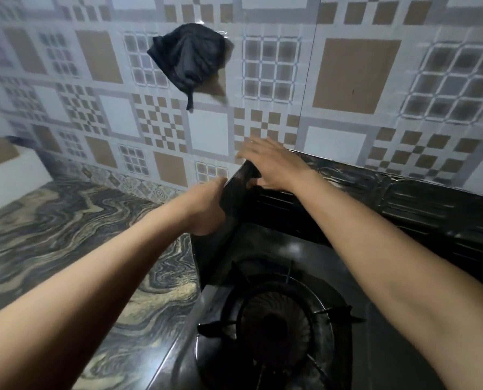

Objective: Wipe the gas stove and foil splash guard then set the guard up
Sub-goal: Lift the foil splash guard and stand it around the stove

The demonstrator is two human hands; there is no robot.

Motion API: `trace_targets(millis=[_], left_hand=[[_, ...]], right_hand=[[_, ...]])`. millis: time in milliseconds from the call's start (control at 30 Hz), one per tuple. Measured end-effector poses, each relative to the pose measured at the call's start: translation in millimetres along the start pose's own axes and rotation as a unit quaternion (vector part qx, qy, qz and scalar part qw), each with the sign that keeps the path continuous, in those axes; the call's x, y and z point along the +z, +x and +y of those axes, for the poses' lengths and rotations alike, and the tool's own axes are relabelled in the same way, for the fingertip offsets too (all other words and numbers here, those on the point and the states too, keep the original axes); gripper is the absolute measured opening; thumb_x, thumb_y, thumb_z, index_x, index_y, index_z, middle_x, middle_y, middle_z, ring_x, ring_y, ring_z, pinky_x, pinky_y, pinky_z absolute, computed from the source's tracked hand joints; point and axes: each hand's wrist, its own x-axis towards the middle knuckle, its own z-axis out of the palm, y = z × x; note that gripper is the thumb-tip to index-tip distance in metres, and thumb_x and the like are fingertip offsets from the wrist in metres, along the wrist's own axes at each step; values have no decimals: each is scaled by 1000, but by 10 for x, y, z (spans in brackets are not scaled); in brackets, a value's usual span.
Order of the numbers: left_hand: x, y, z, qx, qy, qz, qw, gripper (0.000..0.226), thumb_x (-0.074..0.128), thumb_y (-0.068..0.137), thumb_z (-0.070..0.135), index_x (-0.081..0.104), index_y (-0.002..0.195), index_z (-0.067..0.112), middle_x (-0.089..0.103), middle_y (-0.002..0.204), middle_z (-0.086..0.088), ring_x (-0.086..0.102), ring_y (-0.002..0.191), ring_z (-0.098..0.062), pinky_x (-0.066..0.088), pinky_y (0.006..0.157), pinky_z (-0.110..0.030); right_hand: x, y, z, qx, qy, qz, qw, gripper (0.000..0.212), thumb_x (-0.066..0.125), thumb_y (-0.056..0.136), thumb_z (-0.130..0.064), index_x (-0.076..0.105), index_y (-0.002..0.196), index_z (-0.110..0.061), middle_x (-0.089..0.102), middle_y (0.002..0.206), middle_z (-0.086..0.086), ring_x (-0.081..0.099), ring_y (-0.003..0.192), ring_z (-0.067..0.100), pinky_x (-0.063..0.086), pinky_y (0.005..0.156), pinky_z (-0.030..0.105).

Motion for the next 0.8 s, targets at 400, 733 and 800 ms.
trace_targets(millis=[400,733,800], left_hand=[[-57,-61,-97,-35,-4,-3,999,92,47,81,-7,9,158,25,45,151,-11,48,133,-28,41,103,-32],[-130,148,79,-23,0,-53,998,91,45,82,-7,4,158,19,38,156,-12,37,140,-28,33,111,-35],[-114,174,34,-25,15,-56,998,93,46,82,-6,0,158,20,38,156,-11,38,140,-28,33,113,-37]], right_hand=[[212,49,-126,26,-26,65,997,79,73,75,-51,41,139,-17,47,143,10,37,137,30,24,116,44],[82,34,114,8,66,103,992,33,59,92,-19,64,125,-21,62,134,4,54,125,28,43,102,44],[106,62,112,11,72,107,992,36,61,93,-21,62,128,-18,62,133,6,55,123,30,45,101,45]])
